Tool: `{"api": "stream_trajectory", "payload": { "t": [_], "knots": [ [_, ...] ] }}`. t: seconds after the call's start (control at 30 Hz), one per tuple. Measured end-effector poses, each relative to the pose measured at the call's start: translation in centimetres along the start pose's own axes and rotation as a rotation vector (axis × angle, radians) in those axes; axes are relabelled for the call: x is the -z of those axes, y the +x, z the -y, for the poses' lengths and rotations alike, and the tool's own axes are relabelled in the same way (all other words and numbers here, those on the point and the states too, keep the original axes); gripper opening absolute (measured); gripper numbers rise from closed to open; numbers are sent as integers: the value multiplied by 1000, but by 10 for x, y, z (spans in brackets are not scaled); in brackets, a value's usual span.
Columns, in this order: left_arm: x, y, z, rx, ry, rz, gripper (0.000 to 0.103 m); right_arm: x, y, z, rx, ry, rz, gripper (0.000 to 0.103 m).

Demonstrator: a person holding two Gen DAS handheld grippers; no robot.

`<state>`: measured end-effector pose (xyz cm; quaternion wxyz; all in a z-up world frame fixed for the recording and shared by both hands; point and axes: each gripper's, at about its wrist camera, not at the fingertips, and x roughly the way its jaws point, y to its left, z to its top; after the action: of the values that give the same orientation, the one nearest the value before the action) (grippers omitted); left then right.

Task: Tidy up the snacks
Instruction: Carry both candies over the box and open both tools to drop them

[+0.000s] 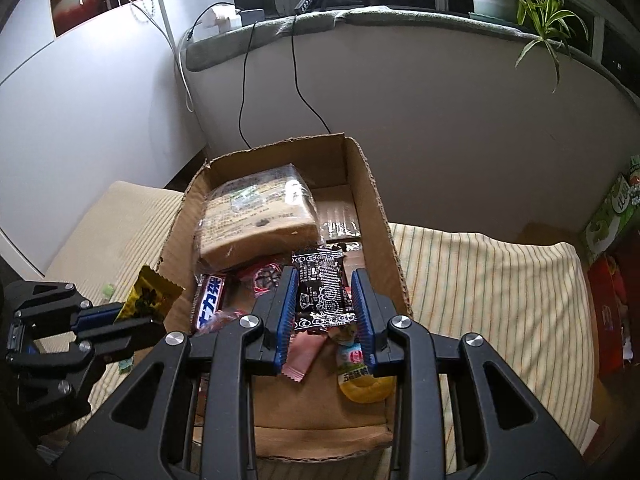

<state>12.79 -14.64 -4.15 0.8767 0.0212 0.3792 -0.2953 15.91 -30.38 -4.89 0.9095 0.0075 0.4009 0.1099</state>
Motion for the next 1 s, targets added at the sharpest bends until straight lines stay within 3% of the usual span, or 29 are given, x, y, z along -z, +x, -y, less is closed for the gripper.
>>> {"api": "stream_trajectory", "payload": {
  "t": [0.43,0.5,0.53,0.57,0.77,1.0],
  "knots": [
    [2,6,11,-1,21,-17,10,4,-3,1,7,-1,-1,29],
    [2,5,11,-4,24,-15,12,4,-3,1,9,-1,-1,35],
    [2,5,11,-5,25,-15,13,4,-4,1,11,1,1,46],
    [2,5,12,-6,26,-15,19,4,-5,0,16,0,7,57],
    [4,3,15,-14,41,-12,57,2,-12,-1,37,9,37,81],
    [5,0,15,-22,41,-6,65,-3,-20,0,46,25,54,83]
  ]
}}
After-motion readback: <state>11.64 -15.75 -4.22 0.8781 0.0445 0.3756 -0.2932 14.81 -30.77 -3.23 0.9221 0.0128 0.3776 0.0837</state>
